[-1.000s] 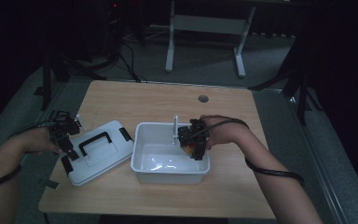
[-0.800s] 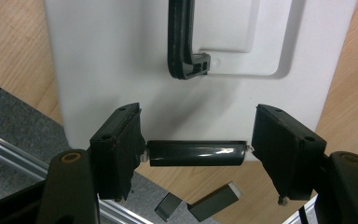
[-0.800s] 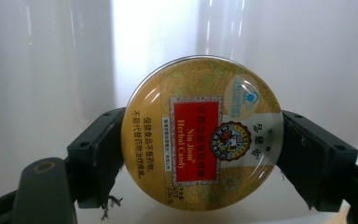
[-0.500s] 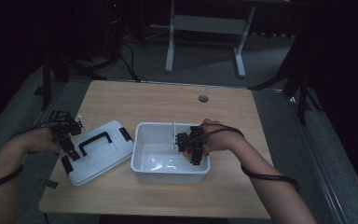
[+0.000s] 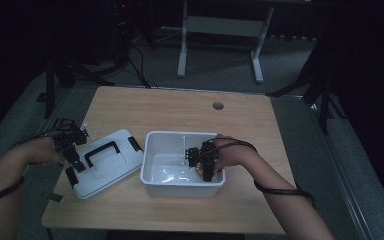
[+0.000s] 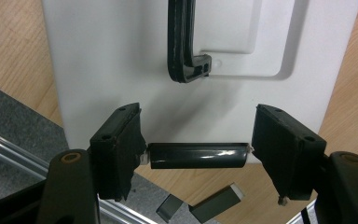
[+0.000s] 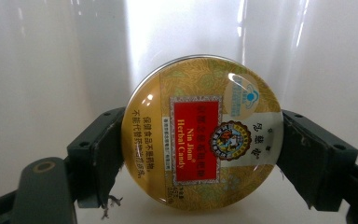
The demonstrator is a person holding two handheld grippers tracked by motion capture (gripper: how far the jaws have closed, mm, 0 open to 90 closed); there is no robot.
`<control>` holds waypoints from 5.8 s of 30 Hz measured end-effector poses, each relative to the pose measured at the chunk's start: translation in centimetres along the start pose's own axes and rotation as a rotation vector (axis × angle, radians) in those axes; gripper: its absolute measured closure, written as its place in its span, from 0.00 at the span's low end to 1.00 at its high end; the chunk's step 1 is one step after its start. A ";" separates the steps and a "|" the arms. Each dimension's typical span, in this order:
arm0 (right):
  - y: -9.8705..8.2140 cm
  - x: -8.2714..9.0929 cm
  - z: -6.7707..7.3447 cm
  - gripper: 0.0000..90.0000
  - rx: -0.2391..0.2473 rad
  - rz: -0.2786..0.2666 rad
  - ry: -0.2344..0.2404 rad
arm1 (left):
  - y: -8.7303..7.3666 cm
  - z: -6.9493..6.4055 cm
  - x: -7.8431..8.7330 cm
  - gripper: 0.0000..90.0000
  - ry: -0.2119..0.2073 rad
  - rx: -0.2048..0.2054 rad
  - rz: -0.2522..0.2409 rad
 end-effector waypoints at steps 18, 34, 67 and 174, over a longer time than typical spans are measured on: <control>0.5 -2.0 -0.2 0.22 -0.007 0.061 -0.006 | 0.0 0.0 -0.5 0.36 -0.004 0.003 0.001; 0.3 1.2 -0.6 0.18 -0.011 -0.007 -0.026 | 0.0 0.0 -0.2 0.36 0.000 0.003 0.002; -7.5 9.4 -1.0 0.18 -0.084 -0.129 -0.053 | 0.1 -0.2 0.3 0.36 -0.004 0.008 -0.003; -17.3 1.1 1.3 0.21 -0.264 -0.086 0.061 | 1.2 -1.2 2.3 0.93 0.014 -0.042 0.010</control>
Point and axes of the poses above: each handheld gripper's, and its own axes: x roughly backward along the jaws, y roughly out of its top, z roughly to its left, the point moved 3 cm from there along -x, roughly forward along the jaws, and after that the axes turned 6 degrees about -z, right-handed, at the moved point
